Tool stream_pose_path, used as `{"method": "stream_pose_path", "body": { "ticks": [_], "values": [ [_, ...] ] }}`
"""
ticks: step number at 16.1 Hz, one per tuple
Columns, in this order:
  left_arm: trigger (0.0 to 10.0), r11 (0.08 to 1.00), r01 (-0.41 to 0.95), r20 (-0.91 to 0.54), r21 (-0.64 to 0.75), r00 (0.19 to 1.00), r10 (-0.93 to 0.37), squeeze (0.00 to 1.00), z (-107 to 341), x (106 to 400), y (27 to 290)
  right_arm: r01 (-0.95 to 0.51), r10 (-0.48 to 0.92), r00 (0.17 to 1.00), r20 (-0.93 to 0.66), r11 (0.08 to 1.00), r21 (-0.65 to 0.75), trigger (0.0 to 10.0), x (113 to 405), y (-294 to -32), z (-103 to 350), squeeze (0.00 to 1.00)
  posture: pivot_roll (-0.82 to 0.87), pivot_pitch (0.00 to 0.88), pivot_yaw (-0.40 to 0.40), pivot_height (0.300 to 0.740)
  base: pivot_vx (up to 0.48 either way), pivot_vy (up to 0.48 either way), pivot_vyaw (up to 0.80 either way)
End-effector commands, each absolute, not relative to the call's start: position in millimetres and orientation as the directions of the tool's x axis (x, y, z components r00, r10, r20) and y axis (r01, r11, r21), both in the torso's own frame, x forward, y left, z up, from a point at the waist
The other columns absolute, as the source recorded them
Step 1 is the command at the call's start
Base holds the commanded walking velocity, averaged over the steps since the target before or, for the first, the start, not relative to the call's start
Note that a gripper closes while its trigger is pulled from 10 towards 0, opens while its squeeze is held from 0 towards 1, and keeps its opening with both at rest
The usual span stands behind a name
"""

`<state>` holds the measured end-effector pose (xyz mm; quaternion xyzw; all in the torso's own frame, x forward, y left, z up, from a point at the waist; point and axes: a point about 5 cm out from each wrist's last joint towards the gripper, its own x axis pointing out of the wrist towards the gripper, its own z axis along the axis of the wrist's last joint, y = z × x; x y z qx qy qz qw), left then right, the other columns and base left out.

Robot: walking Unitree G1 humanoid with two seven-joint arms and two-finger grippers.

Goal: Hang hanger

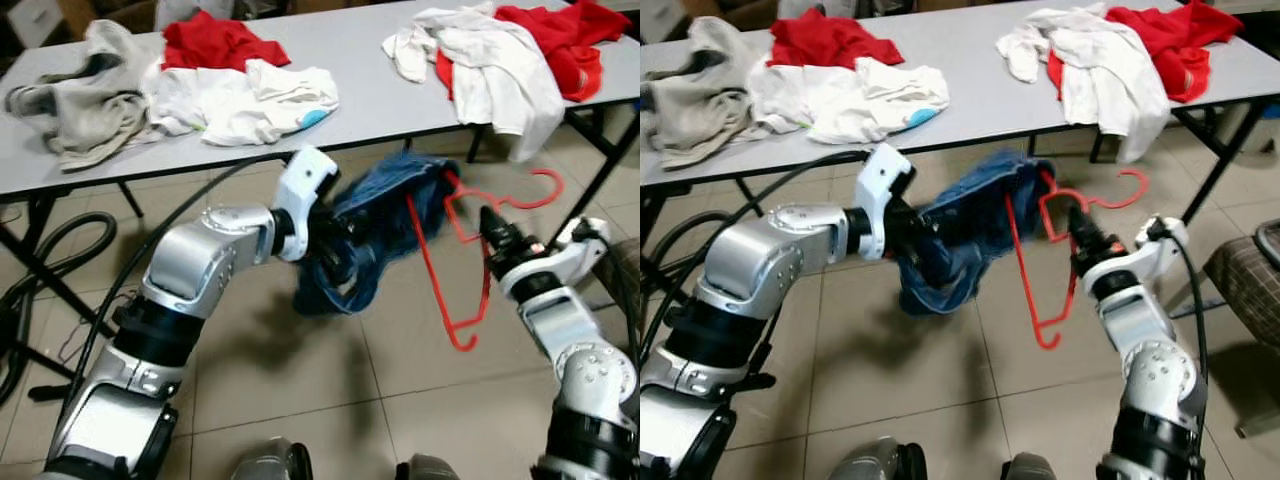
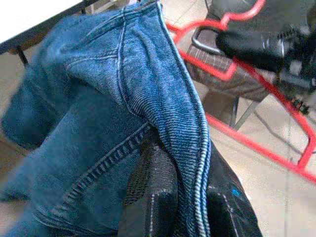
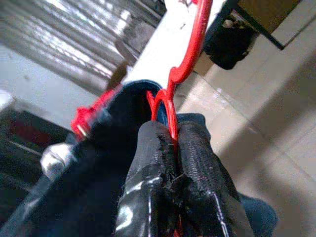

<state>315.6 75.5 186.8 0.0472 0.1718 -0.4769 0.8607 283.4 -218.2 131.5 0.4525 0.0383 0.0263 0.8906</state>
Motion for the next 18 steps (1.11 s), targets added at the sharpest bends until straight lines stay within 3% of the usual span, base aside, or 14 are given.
{"method": "stream_pose_path", "body": {
  "ticks": [1, 3, 4, 5, 7, 9, 11, 15, 17, 18],
  "values": [
    [0.0, 0.523, 0.852, -0.349, -0.019, 0.485, -0.802, 0.0, 186.3, 315.9, 77.2, -0.01, 0.041, 0.999, -0.013, 0.534, 0.846, 10.0, 285.6, -224.4, 137.6, 0.0, -0.2, 0.0, 0.096, 0.74, 0.0, 0.0, 0.0],
    [0.0, 0.498, 0.867, -0.33, -0.012, 0.467, -0.82, 0.0, 186.6, 314.5, 72.9, -0.016, 0.043, 0.999, -0.007, 0.507, 0.862, 10.0, 290.7, -223.1, 141.0, 0.0, -0.2, 0.0, 0.095, 0.74, 0.0, 0.0, 0.0],
    [0.0, 0.427, 0.904, -0.304, -0.017, 0.403, -0.863, 0.0, 190.2, 306.5, 64.4, -0.007, 0.03, 1.0, -0.008, 0.466, 0.885, 10.0, 295.8, -222.1, 142.9, 0.0, -0.2, 0.0, 0.095, 0.74, 0.0, 0.0, 0.0],
    [0.0, 0.414, 0.91, -0.307, -0.01, 0.392, -0.868, 0.0, 189.9, 304.9, 63.0, -0.007, 0.028, 1.0, -0.007, 0.455, 0.89, 10.0, 296.8, -222.0, 143.5, 0.0, -0.2, 0.0, 0.095, 0.74, 0.0, 0.0, 0.0],
    [0.0, 0.444, 0.895, -0.305, 0.044, 0.435, -0.847, 0.0, 181.5, 309.0, 53.9, -0.019, 0.024, 1.0, 0.011, 0.378, 0.926, 10.0, 301.6, -220.6, 149.0, 0.0, -0.2, 0.0, 0.095, 0.74, 0.0, 0.0, 0.0],
    [0.0, 0.498, 0.857, -0.295, 0.132, 0.514, -0.806, 0.0, 174.6, 319.0, 51.7, -0.021, 0.053, 0.999, -0.001, 0.407, 0.913, 10.0, 303.6, -216.7, 149.6, 0.0, -0.2, 0.0, 0.095, 0.74, 0.0, 0.0, 0.0],
    [0.0, 0.475, 0.86, -0.31, 0.186, 0.511, -0.802, 0.0, 170.7, 319.2, 52.5, -0.02, 0.057, 0.998, -0.003, 0.401, 0.916, 10.0, 305.5, -214.3, 150.7, 0.0, -0.2, 0.0, 0.091, 0.74, 0.0, 0.0, 0.0],
    [0.0, 0.419, 0.905, -0.268, 0.08, 0.424, -0.865, 0.0, 164.5, 306.8, 41.7, 0.067, 0.029, 0.996, -0.083, 0.37, 0.927, 10.0, 328.1, -202.9, 147.3, 0.0, -0.17, 0.0, 0.072, 0.74, 0.0, 0.0, 0.0],
    [0.0, 0.439, 0.896, -0.274, 0.065, 0.439, -0.856, 0.0, 158.5, 305.4, 37.7, 0.076, 0.034, 0.995, -0.097, 0.399, 0.914, 10.0, 335.7, -195.1, 148.6, 0.0, -0.16, 0.0, 0.064, 0.74, 0.0, 0.0, 0.0],
    [0.0, 0.428, 0.903, -0.232, -0.03, 0.41, -0.882, 0.0, 167.1, 301.1, 30.3, 0.093, 0.001, 0.995, -0.101, 0.379, 0.921, 10.0, 340.1, -194.0, 150.0, 0.0, -0.16, 0.0, 0.064, 0.74, 0.0, 0.0, 0.0]
  ]
}}
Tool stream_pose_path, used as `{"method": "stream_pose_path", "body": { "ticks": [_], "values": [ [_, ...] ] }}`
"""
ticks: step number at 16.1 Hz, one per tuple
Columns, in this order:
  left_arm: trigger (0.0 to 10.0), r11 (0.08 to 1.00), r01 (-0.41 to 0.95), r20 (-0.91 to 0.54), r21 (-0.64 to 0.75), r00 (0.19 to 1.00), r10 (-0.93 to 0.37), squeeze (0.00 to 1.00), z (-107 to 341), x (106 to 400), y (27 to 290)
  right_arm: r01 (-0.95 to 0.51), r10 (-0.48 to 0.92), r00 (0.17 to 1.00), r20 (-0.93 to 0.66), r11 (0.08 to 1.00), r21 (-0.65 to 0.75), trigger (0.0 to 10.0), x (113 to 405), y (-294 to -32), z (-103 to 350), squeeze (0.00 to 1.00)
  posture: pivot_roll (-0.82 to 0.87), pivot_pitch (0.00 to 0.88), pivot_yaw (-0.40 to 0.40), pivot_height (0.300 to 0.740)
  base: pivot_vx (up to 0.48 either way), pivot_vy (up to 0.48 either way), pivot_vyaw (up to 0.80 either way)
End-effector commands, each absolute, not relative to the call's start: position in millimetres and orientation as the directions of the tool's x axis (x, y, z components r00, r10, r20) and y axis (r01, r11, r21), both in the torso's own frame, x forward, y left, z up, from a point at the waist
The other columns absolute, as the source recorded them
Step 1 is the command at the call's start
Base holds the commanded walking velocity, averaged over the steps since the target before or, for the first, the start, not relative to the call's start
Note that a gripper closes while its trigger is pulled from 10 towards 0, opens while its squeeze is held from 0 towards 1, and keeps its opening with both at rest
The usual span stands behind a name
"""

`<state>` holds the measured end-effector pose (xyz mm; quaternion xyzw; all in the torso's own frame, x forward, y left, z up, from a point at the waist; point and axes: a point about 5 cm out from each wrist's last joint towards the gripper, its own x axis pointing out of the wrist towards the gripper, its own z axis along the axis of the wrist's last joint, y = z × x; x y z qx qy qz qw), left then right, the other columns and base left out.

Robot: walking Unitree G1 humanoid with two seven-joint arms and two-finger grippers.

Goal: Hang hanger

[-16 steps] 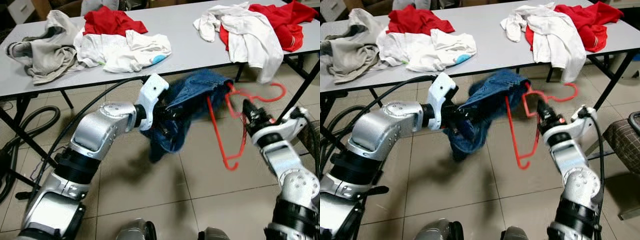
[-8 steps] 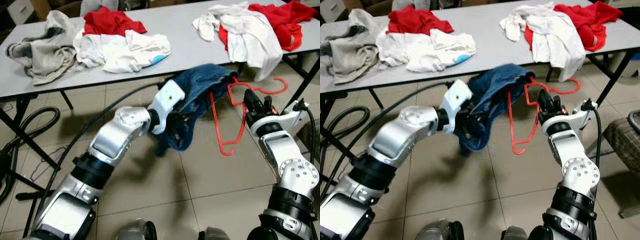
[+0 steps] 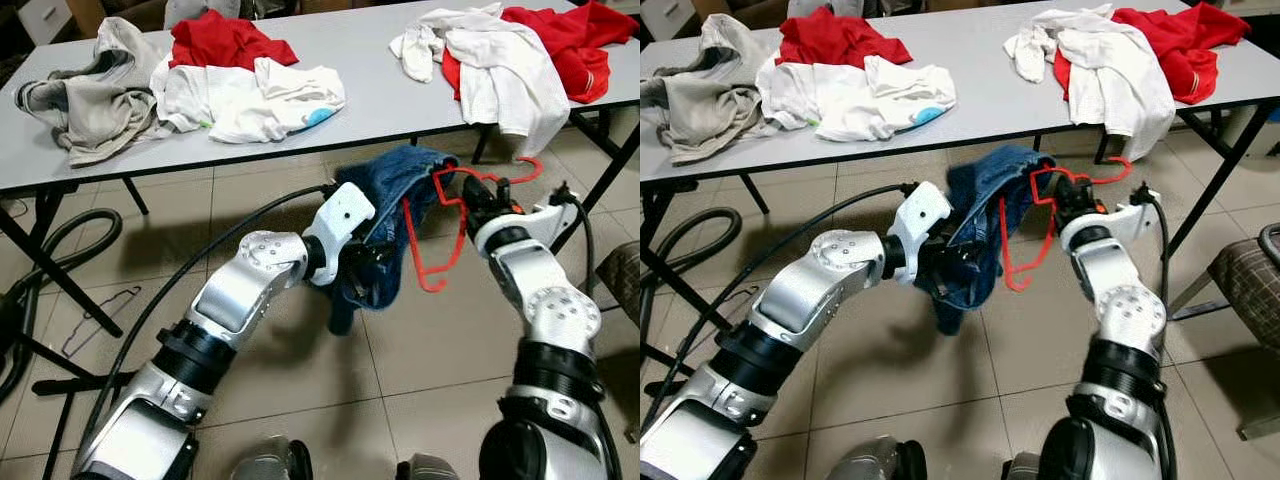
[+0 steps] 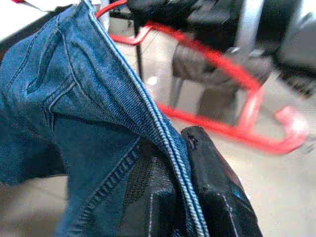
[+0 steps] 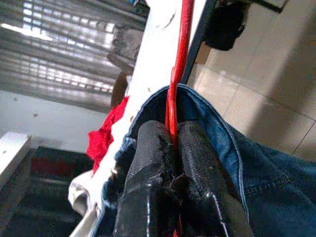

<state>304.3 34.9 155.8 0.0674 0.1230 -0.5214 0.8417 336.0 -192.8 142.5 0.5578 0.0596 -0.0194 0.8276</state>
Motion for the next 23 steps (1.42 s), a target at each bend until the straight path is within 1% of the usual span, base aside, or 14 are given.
{"method": "stream_pose_path", "body": {
  "ticks": [1, 5, 8, 9, 10, 12, 13, 14, 15, 17, 18, 21, 22, 23],
  "values": [
    [0.0, 0.39, 0.915, -0.184, -0.104, 0.368, -0.912, 0.0, 176.7, 295.8, 24.0, 0.106, -0.028, 0.994, -0.103, 0.363, 0.926, 10.0, 343.2, -194.5, 151.2, 0.0, -0.16, 0.0, 0.062, 0.74, 0.0, 0.0, 0.0],
    [0.0, 0.192, 0.935, -0.076, -0.298, 0.177, -0.981, 0.0, 204.6, 275.6, 4.4, 0.127, -0.074, 0.991, -0.107, 0.352, 0.928, 10.0, 351.4, -194.0, 153.2, 0.0, -0.15, 0.0, 0.062, 0.74, 0.0, 0.0, 0.0],
    [0.0, 0.135, 0.912, -0.016, -0.387, 0.14, -0.99, 0.0, 220.5, 270.3, -8.8, 0.143, -0.107, 0.988, -0.111, 0.367, 0.919, 10.0, 356.2, -192.1, 153.7, 0.0, -0.15, 0.0, 0.062, 0.74, 0.0, 0.0, 0.0],
    [0.0, 0.093, 0.875, 0.043, -0.475, 0.129, -0.991, 0.0, 233.4, 270.2, -14.0, 0.155, -0.153, 0.982, -0.106, 0.357, 0.921, 10.0, 359.5, -194.3, 155.5, 0.0, -0.15, 0.0, 0.062, 0.74, 0.0, 0.0, 0.0],
    [0.0, 0.083, 0.865, 0.057, -0.496, 0.128, -0.99, 0.0, 236.2, 270.6, -15.0, 0.157, -0.166, 0.981, -0.104, 0.35, 0.923, 10.0, 360.2, -195.1, 155.9, 0.0, -0.15, 0.0, 0.062, 0.74, 0.0, 0.0, 0.0],
    [0.0, 0.126, 0.821, 0.077, -0.558, 0.202, -0.976, 0.0, 240.1, 280.6, -15.1, 0.147, -0.162, 0.983, -0.089, 0.388, 0.91, 10.0, 362.3, -193.9, 158.0, 0.0, -0.15, 0.0, 0.064, 0.74, 0.0, 0.0, 0.0],
    [0.0, 0.162, 0.786, 0.102, -0.597, 0.275, -0.956, 0.0, 246.1, 291.4, -10.0, 0.088, -0.056, 0.996, -0.068, 0.585, 0.806, 10.0, 362.1, -180.9, 158.2, 0.0, -0.16, 0.0, 0.066, 0.74, 0.0, 0.0, 0.0],
    [0.0, 0.176, 0.755, 0.126, -0.631, 0.324, -0.938, 0.0, 252.4, 299.1, -4.6, 0.023, 0.043, 0.996, -0.081, 0.74, 0.672, 10.0, 359.8, -168.7, 152.9, 0.0, -0.16, 0.0, 0.066, 0.74, 0.0, 0.0, 0.0],
    [0.0, 0.183, 0.747, 0.144, -0.64, 0.351, -0.925, 0.0, 258.7, 303.9, 0.9, -0.027, 0.111, 0.988, -0.111, 0.817, 0.576, 10.0, 355.4, -161.3, 144.1, 0.0, -0.15, 0.0, 0.063, 0.74, 0.0, 0.0, 0.0],
    [0.0, 0.221, 0.733, 0.166, -0.644, 0.415, -0.894, 0.0, 268.9, 315.6, 16.8, -0.05, 0.158, 0.972, -0.177, 0.866, 0.498, 10.0, 343.3, -161.4, 125.8, 0.0, -0.15, 0.0, 0.061, 0.74, 0.0, 0.0, 0.0],
    [0.0, 0.206, 0.72, 0.209, -0.663, 0.442, -0.872, 0.0, 277.0, 321.4, 24.7, -0.032, 0.158, 0.963, -0.216, 0.869, 0.494, 10.0, 338.1, -164.6, 117.5, 0.0, -0.15, 0.0, 0.062, 0.74, 0.0, 0.0, 0.0],
    [0.0, 0.22, 0.72, 0.259, -0.658, 0.491, -0.832, 0.0, 291.9, 331.2, 38.8, 0.057, 0.132, 0.949, -0.288, 0.822, 0.566, 10.0, 328.2, -174.2, 100.7, 0.0, -0.15, 0.0, 0.067, 0.74, 0.0, 0.0, 0.0],
    [0.0, 0.268, 0.715, 0.238, -0.646, 0.522, -0.819, 0.0, 291.8, 335.9, 45.9, 0.076, 0.108, 0.952, -0.287, 0.823, 0.562, 10.0, 324.4, -180.2, 99.8, 0.0, -0.16, 0.0, 0.072, 0.74, 0.0, 0.0, 0.0],
    [0.0, 0.379, 0.687, 0.179, -0.62, 0.594, -0.784, 0.0, 284.7, 345.1, 57.0, 0.073, 0.076, 0.966, -0.248, 0.838, 0.541, 10.0, 320.2, -188.0, 109.7, 0.0, -0.16, 0.0, 0.077, 0.74, 0.0, 0.0, 0.0]
  ]
}}
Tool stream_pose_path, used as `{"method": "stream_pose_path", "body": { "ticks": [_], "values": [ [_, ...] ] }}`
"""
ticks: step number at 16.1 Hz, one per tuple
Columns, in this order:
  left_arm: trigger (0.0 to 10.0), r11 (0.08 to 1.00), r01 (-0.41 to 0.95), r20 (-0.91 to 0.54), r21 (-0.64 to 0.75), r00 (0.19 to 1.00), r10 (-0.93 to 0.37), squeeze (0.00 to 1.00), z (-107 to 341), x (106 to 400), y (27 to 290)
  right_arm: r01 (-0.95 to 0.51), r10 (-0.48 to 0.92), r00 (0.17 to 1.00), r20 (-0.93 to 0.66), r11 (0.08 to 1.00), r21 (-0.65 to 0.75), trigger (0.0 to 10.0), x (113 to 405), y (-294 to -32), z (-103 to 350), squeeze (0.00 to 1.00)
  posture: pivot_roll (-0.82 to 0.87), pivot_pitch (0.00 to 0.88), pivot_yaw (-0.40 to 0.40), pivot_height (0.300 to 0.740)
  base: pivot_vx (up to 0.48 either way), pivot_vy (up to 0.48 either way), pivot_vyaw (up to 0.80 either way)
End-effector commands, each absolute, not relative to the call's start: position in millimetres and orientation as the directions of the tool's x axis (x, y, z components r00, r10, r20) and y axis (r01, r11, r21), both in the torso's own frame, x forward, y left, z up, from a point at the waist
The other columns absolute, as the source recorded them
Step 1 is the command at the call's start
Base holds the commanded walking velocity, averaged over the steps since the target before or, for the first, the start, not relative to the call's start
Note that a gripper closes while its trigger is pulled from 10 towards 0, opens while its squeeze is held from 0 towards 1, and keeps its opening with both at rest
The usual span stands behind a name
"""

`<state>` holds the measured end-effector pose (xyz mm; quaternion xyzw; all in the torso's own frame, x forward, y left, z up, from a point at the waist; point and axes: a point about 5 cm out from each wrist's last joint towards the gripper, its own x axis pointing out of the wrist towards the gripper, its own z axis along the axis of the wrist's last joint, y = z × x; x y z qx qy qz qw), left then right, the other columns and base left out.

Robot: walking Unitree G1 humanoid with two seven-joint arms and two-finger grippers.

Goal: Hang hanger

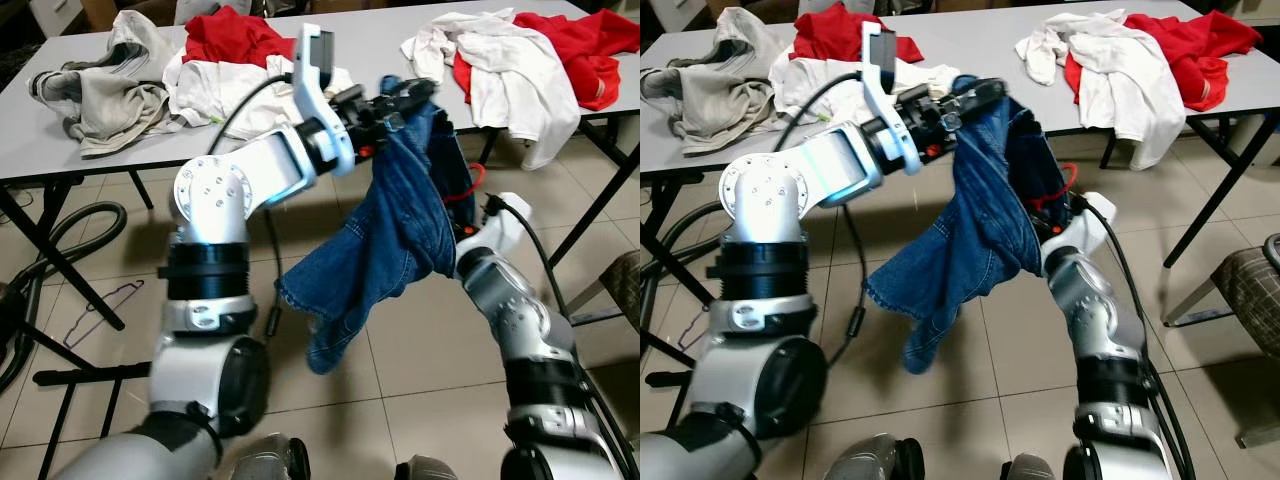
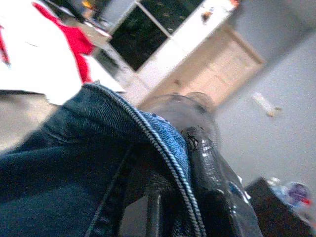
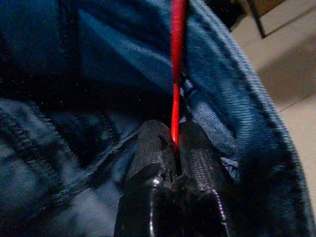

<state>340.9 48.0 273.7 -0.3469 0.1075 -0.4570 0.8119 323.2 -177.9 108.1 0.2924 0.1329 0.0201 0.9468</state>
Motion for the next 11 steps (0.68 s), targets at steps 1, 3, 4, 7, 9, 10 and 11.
{"method": "stream_pose_path", "body": {
  "ticks": [1, 3, 4, 7, 9, 10, 11],
  "values": [
    [0.0, 0.425, 0.677, 0.155, -0.601, 0.62, -0.769, 0.0, 281.3, 348.0, 60.4, 0.068, 0.07, 0.97, -0.233, 0.843, 0.534, 10.0, 319.5, -190.5, 113.6, 0.0, -0.16, 0.0, 0.077, 0.74, 0.0, 0.0, 0.0],
    [0.0, 0.68, 0.559, -0.002, -0.474, 0.772, -0.636, 0.0, 254.8, 366.9, 82.5, 0.032, 0.051, 0.988, -0.144, 0.852, 0.522, 10.0, 314.2, -202.3, 140.3, 0.0, -0.17, 0.0, 0.083, 0.74, 0.0, 0.0, 0.0],
    [0.0, 0.811, 0.437, -0.116, -0.388, 0.85, -0.514, 0.0, 228.7, 378.0, 102.3, 0.035, 0.025, 0.994, -0.108, 0.855, 0.517, 10.0, 307.9, -212.2, 154.4, 0.0, -0.17, 0.0, 0.087, 0.74, 0.0, 0.0, 0.0],
    [0.0, 0.928, 0.355, -0.327, -0.115, 0.868, -0.373, 0.0, 171.2, 378.9, 129.0, -0.022, 0.06, 0.996, -0.066, 0.884, 0.467, 10.0, 291.2, -214.3, 178.9, 0.0, -0.18, 0.0, 0.091, 0.74, 0.0, 0.0, 0.0],
    [0.0, 0.908, 0.418, -0.423, -0.031, 0.818, -0.39, 0.0, 136.9, 366.9, 125.8, -0.107, 0.139, 0.99, -0.038, 0.884, 0.456, 10.0, 281.5, -202.7, 194.6, 0.0, -0.19, 0.0, 0.092, 0.74, 0.0, 0.0, 0.0],
    [0.0, 0.88, 0.475, -0.437, -0.015, 0.788, -0.433, 0.0, 126.2, 361.2, 118.6, -0.143, 0.176, 0.984, -0.03, 0.878, 0.458, 10.0, 278.3, -197.3, 200.2, 0.0, -0.19, 0.0, 0.092, 0.74, 0.0, 0.0, 0.0],
    [0.0, 0.838, 0.546, -0.443, -0.025, 0.745, -0.499, 0.0, 114.0, 353.9, 106.4, -0.18, 0.217, 0.976, -0.026, 0.864, 0.471, 10.0, 275.2, -191.6, 204.9, 0.0, -0.19, 0.0, 0.09, 0.74, 0.0, 0.0, 0.0]
  ]
}}
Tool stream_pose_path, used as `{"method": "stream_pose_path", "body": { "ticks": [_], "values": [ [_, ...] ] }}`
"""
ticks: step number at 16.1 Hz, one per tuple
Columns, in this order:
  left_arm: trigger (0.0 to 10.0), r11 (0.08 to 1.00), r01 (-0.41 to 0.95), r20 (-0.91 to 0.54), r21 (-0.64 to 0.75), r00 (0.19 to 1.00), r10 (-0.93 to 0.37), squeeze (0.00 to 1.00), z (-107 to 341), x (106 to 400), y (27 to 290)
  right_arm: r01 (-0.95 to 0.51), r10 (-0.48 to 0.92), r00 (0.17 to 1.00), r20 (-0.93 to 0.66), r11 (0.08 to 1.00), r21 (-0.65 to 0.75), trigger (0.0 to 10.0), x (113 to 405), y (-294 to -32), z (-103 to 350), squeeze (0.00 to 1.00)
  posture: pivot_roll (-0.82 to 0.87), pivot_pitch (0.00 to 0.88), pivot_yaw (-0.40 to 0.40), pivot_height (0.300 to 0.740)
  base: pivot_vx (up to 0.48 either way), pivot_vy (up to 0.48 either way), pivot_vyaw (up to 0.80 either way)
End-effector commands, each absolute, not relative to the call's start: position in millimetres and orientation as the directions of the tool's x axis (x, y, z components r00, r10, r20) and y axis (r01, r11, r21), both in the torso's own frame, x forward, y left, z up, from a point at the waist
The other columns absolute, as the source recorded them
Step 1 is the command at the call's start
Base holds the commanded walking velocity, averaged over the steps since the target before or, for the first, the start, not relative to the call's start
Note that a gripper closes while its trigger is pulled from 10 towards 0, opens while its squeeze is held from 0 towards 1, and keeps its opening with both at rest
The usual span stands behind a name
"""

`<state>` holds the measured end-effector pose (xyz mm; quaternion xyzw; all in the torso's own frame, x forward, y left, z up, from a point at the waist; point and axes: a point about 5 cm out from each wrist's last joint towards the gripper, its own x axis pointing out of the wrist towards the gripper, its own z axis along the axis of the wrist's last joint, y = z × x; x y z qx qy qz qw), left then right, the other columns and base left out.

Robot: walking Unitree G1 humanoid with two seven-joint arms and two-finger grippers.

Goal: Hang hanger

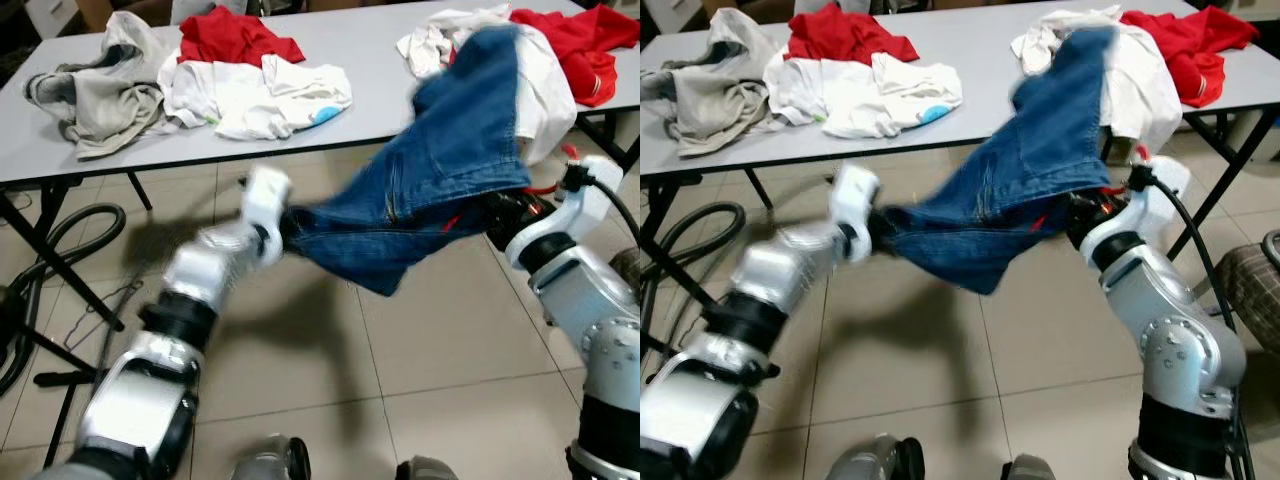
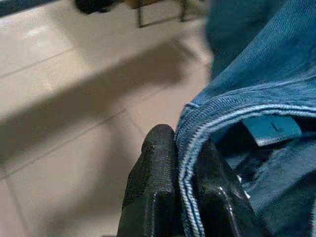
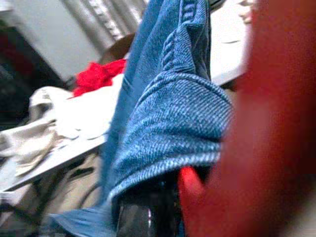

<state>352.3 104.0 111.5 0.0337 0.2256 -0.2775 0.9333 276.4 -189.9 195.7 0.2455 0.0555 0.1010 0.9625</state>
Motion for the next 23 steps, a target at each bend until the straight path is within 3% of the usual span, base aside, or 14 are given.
{"method": "stream_pose_path", "body": {
  "ticks": [1, 5, 6, 7, 8, 9, 10, 11, 14, 17, 21, 23],
  "values": [
    [0.0, 0.812, 0.58, -0.432, -0.066, 0.717, -0.547, 0.0, 106.0, 347.9, 95.1, -0.189, 0.238, 0.971, -0.035, 0.844, 0.502, 10.0, 274.0, -189.0, 204.7, 0.0, -0.19, 0.0, 0.089, 0.74, 0.0, 0.0, 0.0],
    [0.1, 0.798, 0.603, -0.437, -0.011, 0.715, -0.546, 0.0, 85.7, 340.6, 93.6, -0.147, 0.224, 0.971, -0.08, 0.829, 0.54, 10.0, 270.7, -190.7, 201.1, 0.0, -0.2, 0.0, 0.088, 0.74, 0.0, 0.0, 0.0],
    [6.7, 0.788, 0.615, -0.402, -0.022, 0.717, -0.57, 0.0, 90.1, 341.2, 94.2, -0.139, 0.223, 0.971, -0.091, 0.828, 0.543, 10.0, 269.7, -192.3, 200.2, 0.0, -0.2, 0.0, 0.088, 0.74, 0.0, 0.0, 0.0],
    [7.6, 0.774, 0.633, -0.349, -0.017, 0.722, -0.598, 0.0, 98.4, 342.3, 94.5, -0.132, 0.223, 0.969, -0.11, 0.836, 0.532, 10.0, 268.7, -194.6, 196.7, 0.0, -0.2, 0.0, 0.087, 0.74, 0.0, 0.0, 0.0],
    [10.0, 0.747, 0.66, -0.312, -0.071, 0.697, -0.646, 0.0, 104.0, 341.0, 93.7, -0.137, 0.234, 0.963, -0.136, 0.856, 0.498, 10.0, 267.6, -195.8, 191.7, 0.0, -0.2, 0.0, 0.087, 0.74, 0.0, 0.0, 0.0],
    [10.0, 0.738, 0.669, -0.297, -0.09, 0.689, -0.661, 0.0, 106.3, 340.5, 93.7, -0.14, 0.238, 0.96, -0.147, 0.865, 0.483, 10.0, 267.4, -196.4, 189.3, 0.0, -0.2, 0.0, 0.089, 0.74, 0.0, 0.0, 0.0],
    [10.0, 0.731, 0.676, -0.29, -0.093, 0.684, -0.67, 0.57, 107.6, 339.9, 94.8, -0.142, 0.242, 0.958, -0.157, 0.869, 0.475, 10.0, 267.1, -196.8, 186.7, 0.0, -0.2, 0.0, 0.089, 0.74, 0.0, 0.0, 0.0],
    [10.0, 0.731, 0.678, -0.29, -0.078, 0.686, -0.667, 1.0, 108.0, 339.7, 96.6, -0.14, 0.243, 0.956, -0.165, 0.871, 0.472, 10.0, 267.1, -197.2, 184.5, 0.0, -0.2, 0.0, 0.089, 0.74, 0.0, 0.0, 0.0],
    [10.0, 0.679, 0.727, -0.294, -0.103, 0.63, -0.719, 1.0, 109.3, 332.3, 103.1, -0.11, 0.215, 0.953, -0.212, 0.901, 0.42, 10.0, 269.2, -203.7, 176.5, 0.0, -0.19, 0.0, 0.086, 0.74, 0.0, 0.0, 0.0],
    [10.0, 0.636, 0.761, -0.42, -0.126, 0.54, -0.729, 1.0, 92.9, 319.3, 114.5, -0.097, 0.19, 0.956, -0.223, 0.923, 0.372, 10.0, 274.8, -208.5, 175.1, 0.0, -0.18, 0.0, 0.085, 0.74, 0.0, 0.0, 0.0],
    [10.0, 0.634, 0.761, -0.478, -0.14, 0.508, -0.716, 1.0, 84.4, 313.5, 122.6, -0.091, 0.18, 0.957, -0.228, 0.931, 0.354, 10.0, 277.7, -210.7, 174.2, 0.0, -0.18, 0.0, 0.083, 0.74, 0.0, 0.0, 0.0],
    [10.0, 0.605, 0.776, -0.438, -0.178, 0.488, -0.755, 1.0, 90.4, 312.4, 118.1, -0.079, 0.166, 0.96, -0.226, 0.934, 0.349, 10.0, 278.7, -212.9, 173.9, 0.0, -0.18, 0.0, 0.083, 0.74, 0.0, 0.0, 0.0]
  ]
}}
